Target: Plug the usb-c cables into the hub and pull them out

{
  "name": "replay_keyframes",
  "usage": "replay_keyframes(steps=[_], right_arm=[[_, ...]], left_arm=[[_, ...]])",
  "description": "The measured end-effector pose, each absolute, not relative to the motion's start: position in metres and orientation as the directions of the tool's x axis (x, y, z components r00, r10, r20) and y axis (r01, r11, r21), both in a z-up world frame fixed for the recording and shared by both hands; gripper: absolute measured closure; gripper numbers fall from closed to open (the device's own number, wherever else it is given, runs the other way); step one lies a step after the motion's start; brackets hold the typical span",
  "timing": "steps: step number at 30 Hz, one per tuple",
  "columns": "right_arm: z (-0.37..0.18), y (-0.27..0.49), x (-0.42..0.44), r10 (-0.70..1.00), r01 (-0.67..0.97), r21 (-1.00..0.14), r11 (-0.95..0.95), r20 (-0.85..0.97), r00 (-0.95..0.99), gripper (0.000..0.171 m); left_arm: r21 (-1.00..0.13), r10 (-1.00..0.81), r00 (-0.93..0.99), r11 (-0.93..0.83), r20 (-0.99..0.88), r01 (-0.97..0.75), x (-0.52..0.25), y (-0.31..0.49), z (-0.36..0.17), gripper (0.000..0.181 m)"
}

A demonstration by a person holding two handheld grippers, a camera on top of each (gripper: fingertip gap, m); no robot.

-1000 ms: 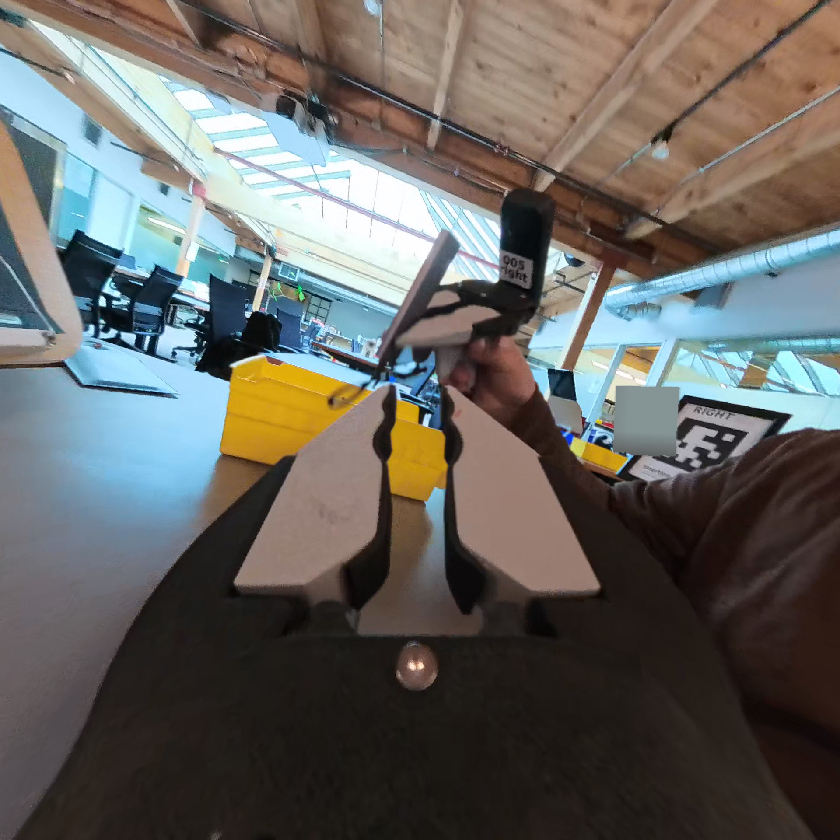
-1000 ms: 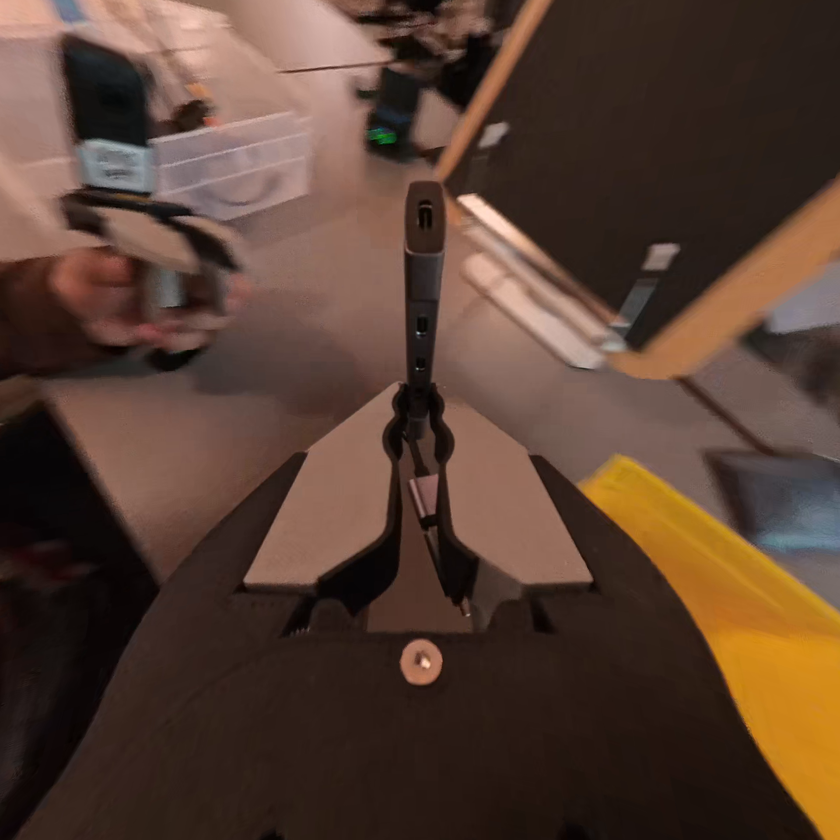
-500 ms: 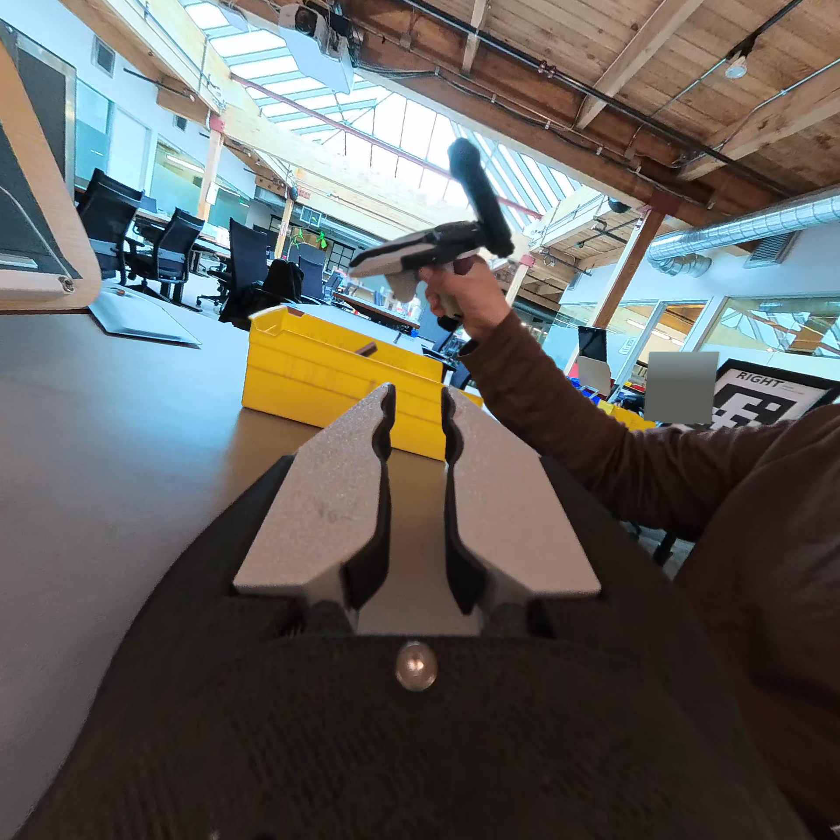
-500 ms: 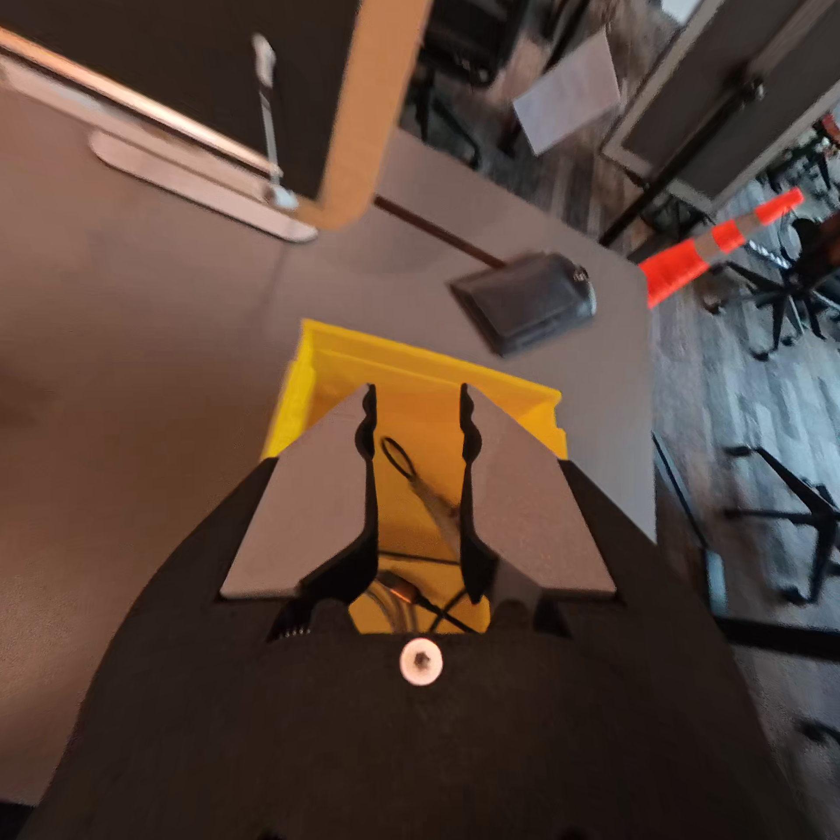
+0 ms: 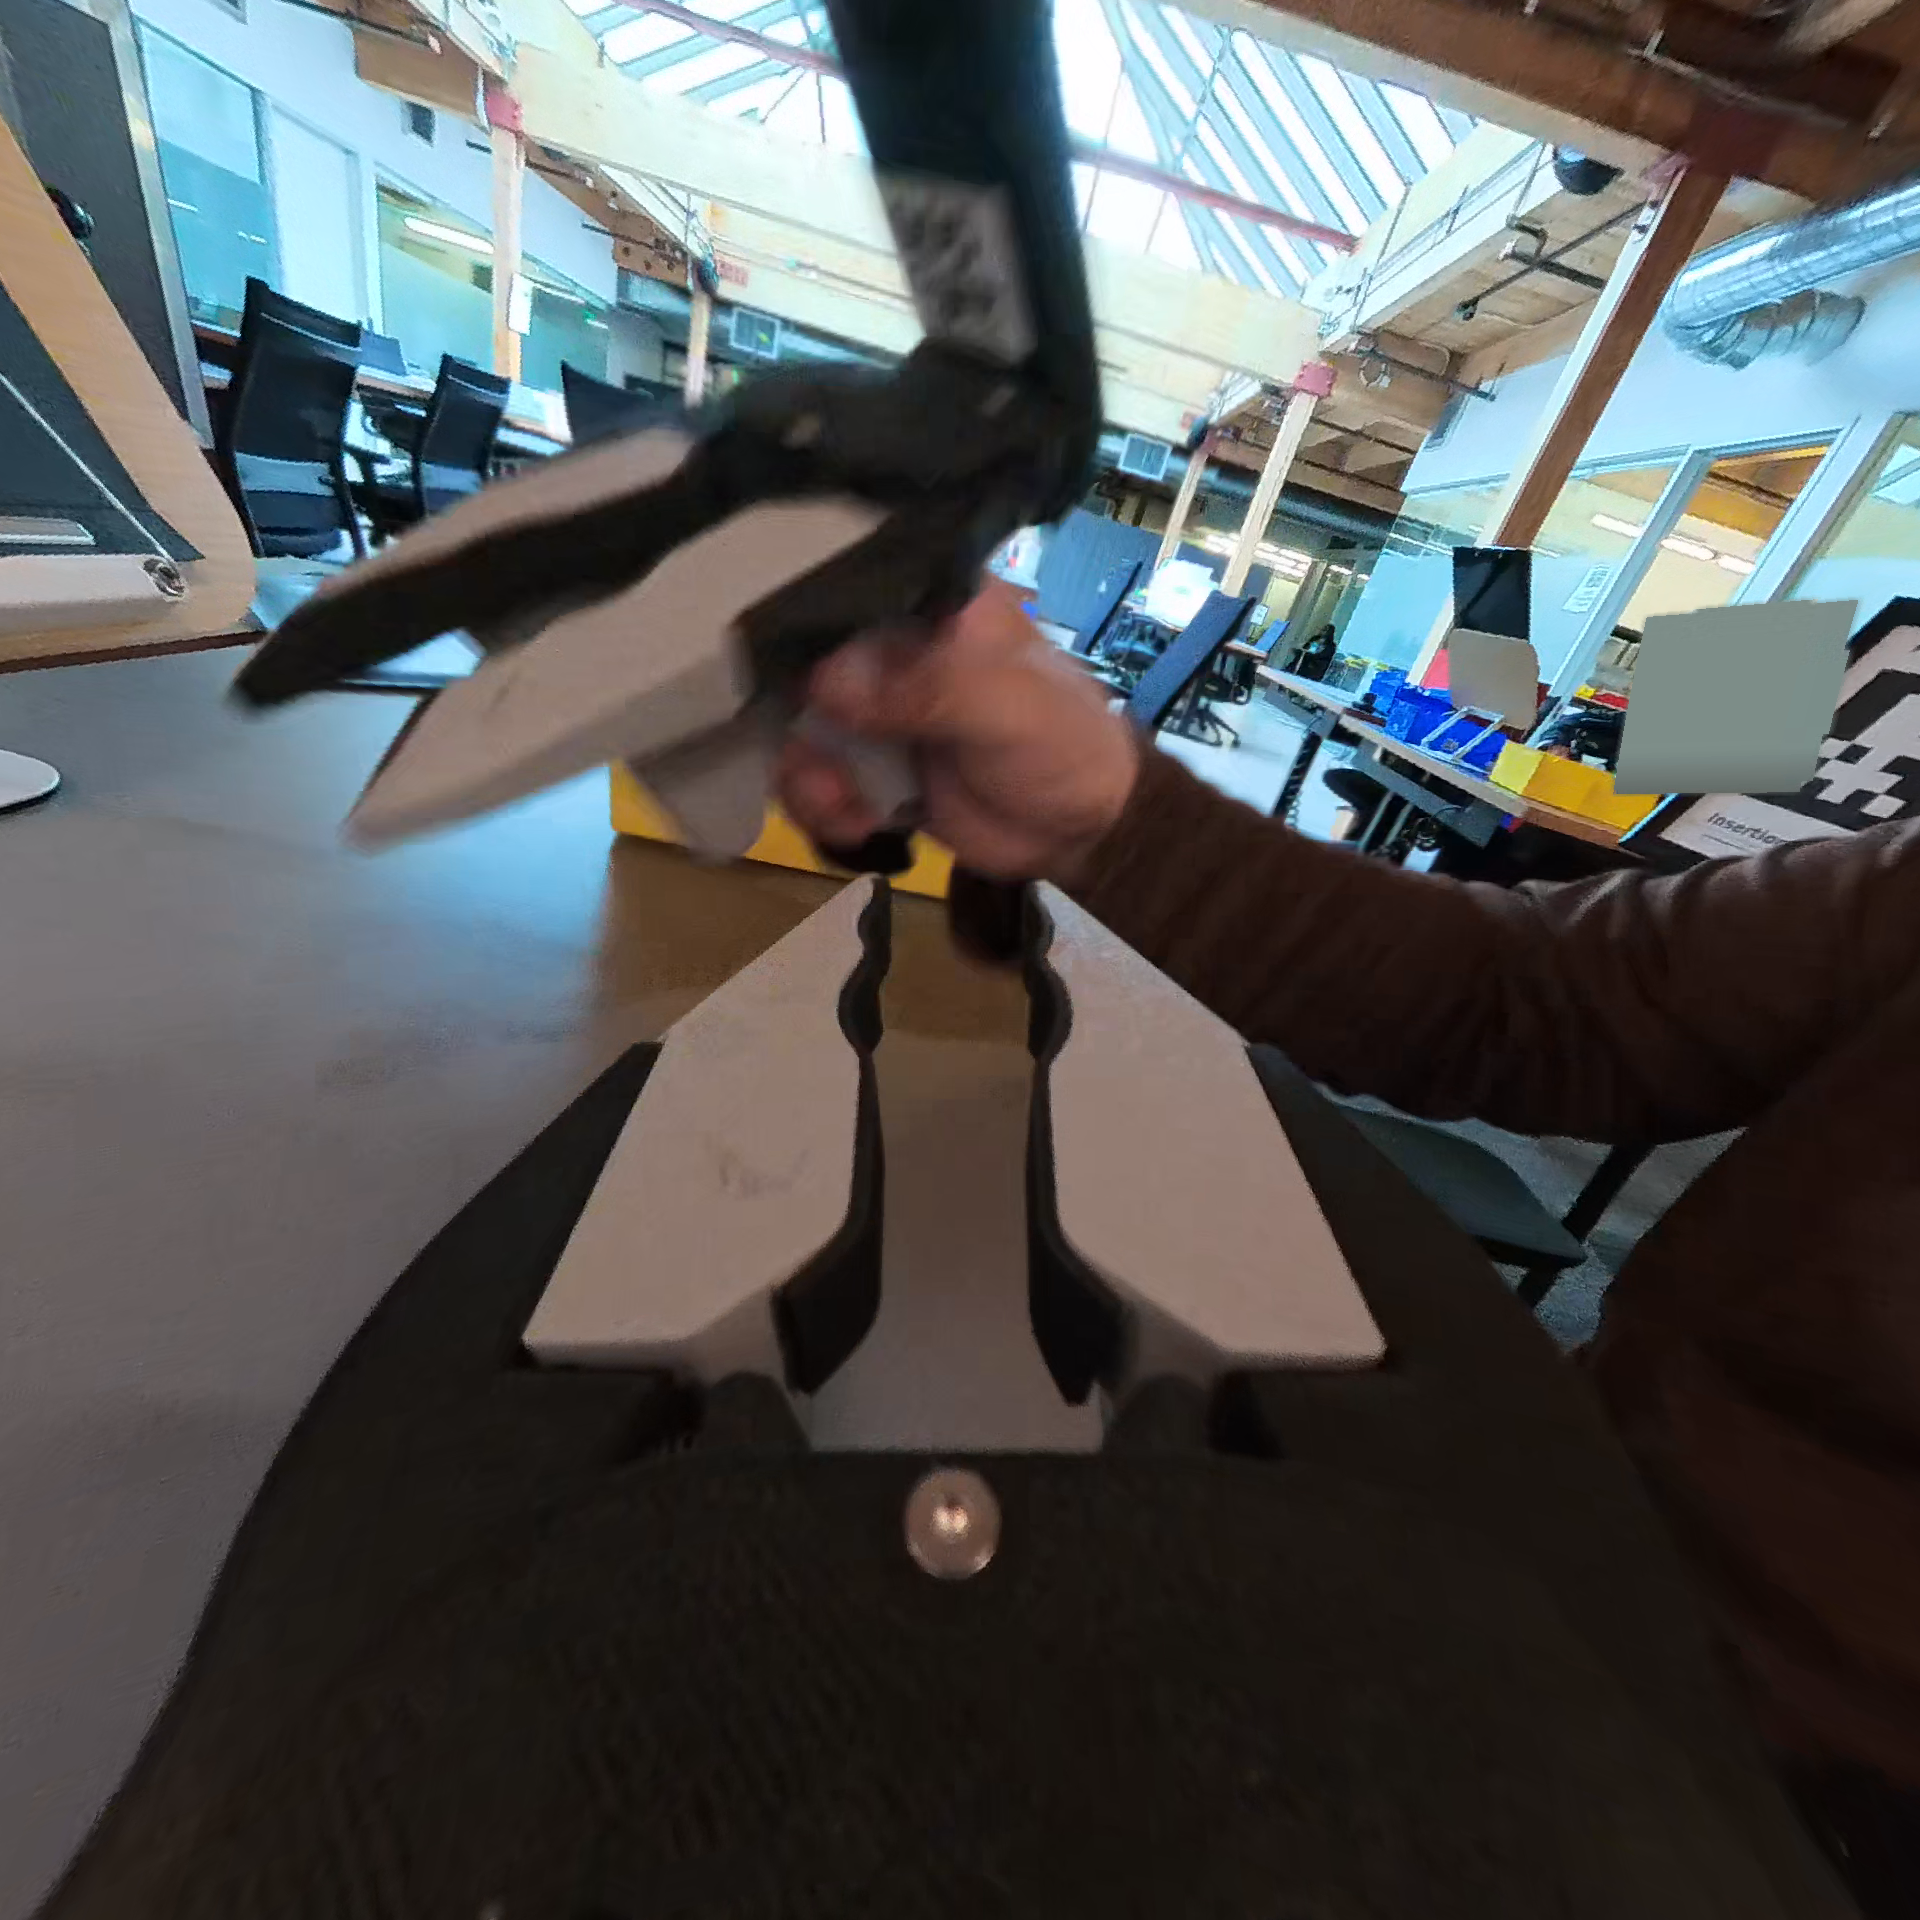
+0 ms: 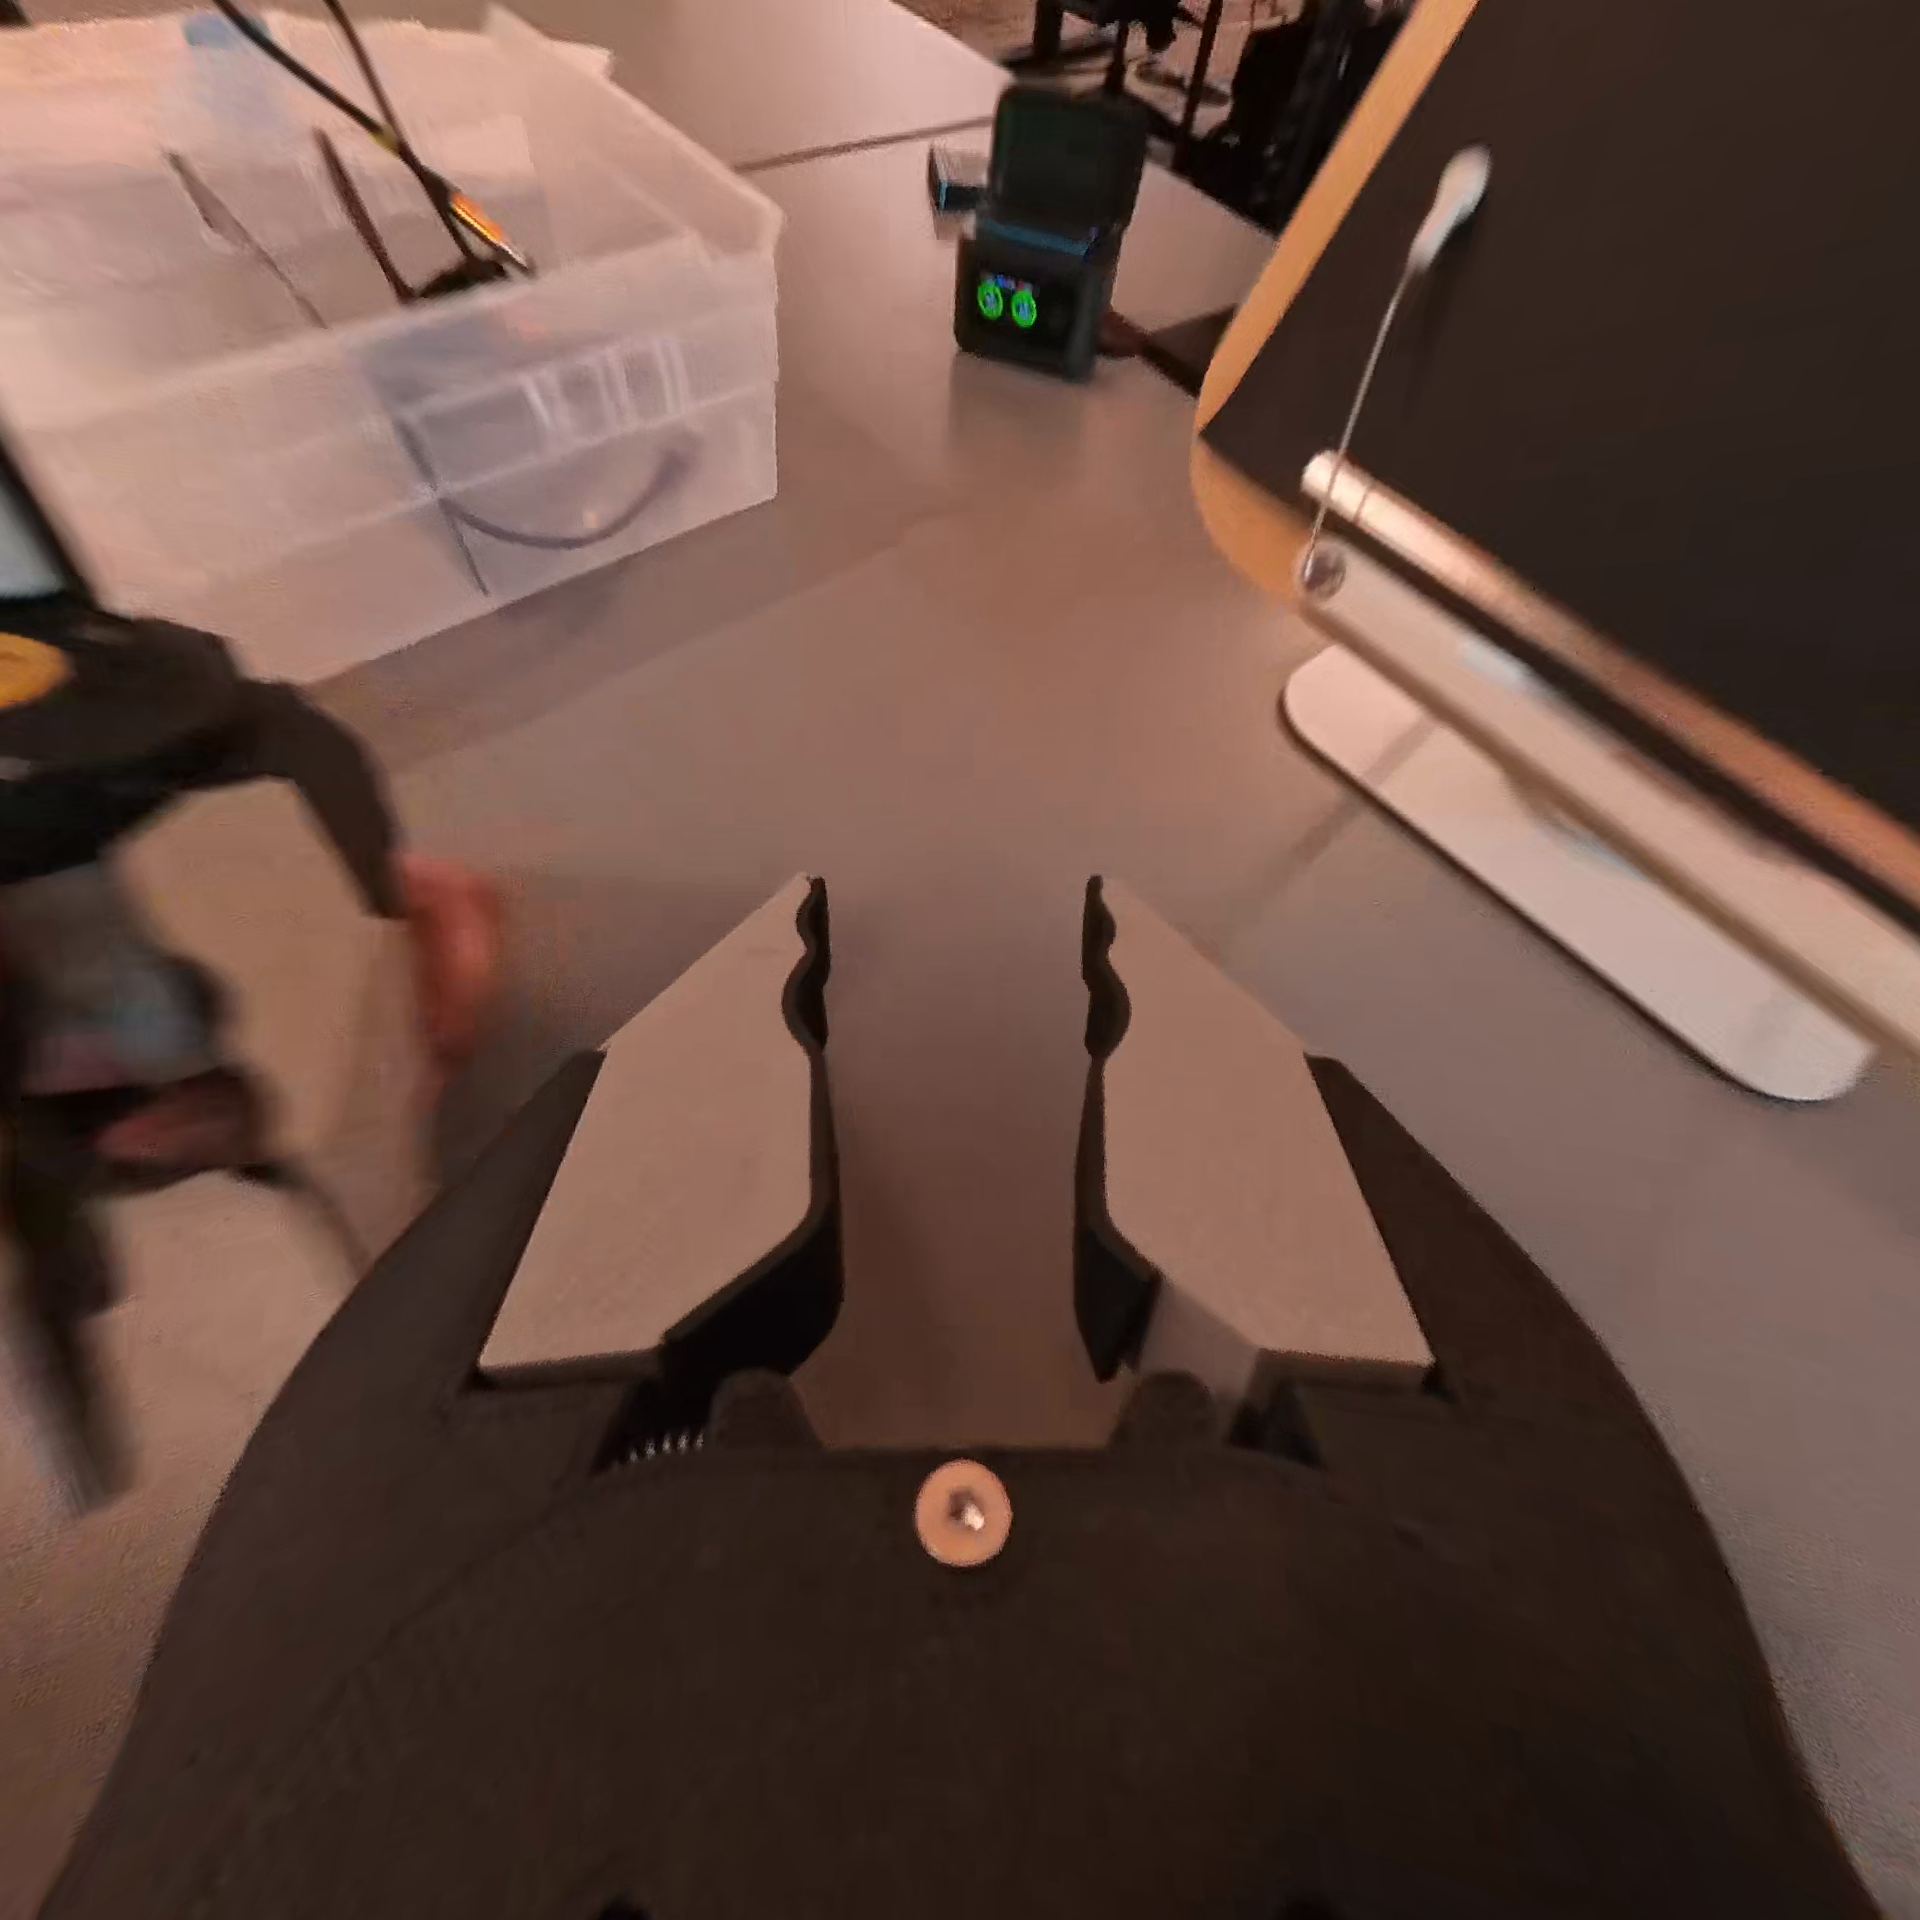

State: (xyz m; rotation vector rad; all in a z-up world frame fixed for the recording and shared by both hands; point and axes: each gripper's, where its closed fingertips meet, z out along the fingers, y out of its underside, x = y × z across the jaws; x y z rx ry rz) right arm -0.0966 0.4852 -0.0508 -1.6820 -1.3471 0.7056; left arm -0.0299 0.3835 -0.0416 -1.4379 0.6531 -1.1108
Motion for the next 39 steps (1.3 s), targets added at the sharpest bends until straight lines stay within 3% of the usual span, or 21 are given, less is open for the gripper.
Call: replay_keyframes(steps=[2, 3, 6, 13, 20, 28, 30, 34, 39], right_arm=[[-0.088, 0.506, -0.107, 0.956, 0.476, -0.876, -0.073, 0.075, 0.285, 0.13], [-0.108, 0.517, -0.107, 0.949, 0.491, -0.868, -0.075, 0.09, 0.303, 0.141], [-0.143, 0.525, -0.103, 0.957, 0.587, -0.794, -0.158, 0.023, 0.288, 0.134], [-0.137, 0.519, -0.104, 0.957, 0.528, -0.82, -0.223, -0.08, 0.28, 0.132], [-0.14, 0.518, -0.105, 0.96, 0.549, -0.807, -0.216, -0.072, 0.271, 0.133], [-0.139, 0.512, -0.11, 0.969, 0.564, -0.809, -0.167, -0.03, 0.245, 0.135], [-0.14, 0.511, -0.111, 0.97, 0.572, -0.805, -0.158, -0.017, 0.243, 0.135], [-0.139, 0.511, -0.11, 0.969, 0.567, -0.809, -0.155, -0.013, 0.247, 0.136], [-0.138, 0.514, -0.108, 0.966, 0.556, -0.814, -0.167, -0.022, 0.258, 0.136]], left_arm=[[-0.957, -0.878, 0.395, -0.203, 0.271, 0.207, -0.031, 0.384, -0.041, 0.159], [-0.954, -0.875, 0.393, -0.211, 0.281, 0.212, -0.032, 0.385, -0.041, 0.159], [-0.957, -0.878, 0.389, -0.218, 0.278, 0.191, -0.03, 0.386, -0.043, 0.159], [-0.982, -0.875, 0.447, -0.152, 0.187, 0.113, -0.02, 0.379, -0.048, 0.159], [-0.957, -0.837, 0.468, -0.216, 0.284, 0.194, -0.032, 0.367, -0.037, 0.159], [-0.982, -0.704, 0.685, -0.141, 0.187, 0.124, -0.099, 0.365, 0.047, 0.159], [-0.99, -0.588, 0.801, -0.14, 0.111, 0.034, -0.136, 0.374, 0.06, 0.156], [-0.959, -0.267, 0.963, -0.276, 0.019, -0.058, -0.246, 0.391, 0.062, 0.133], [-0.882, 0.228, 0.97, -0.471, -0.084, 0.034, -0.416, 0.372, 0.029, 0.117]])
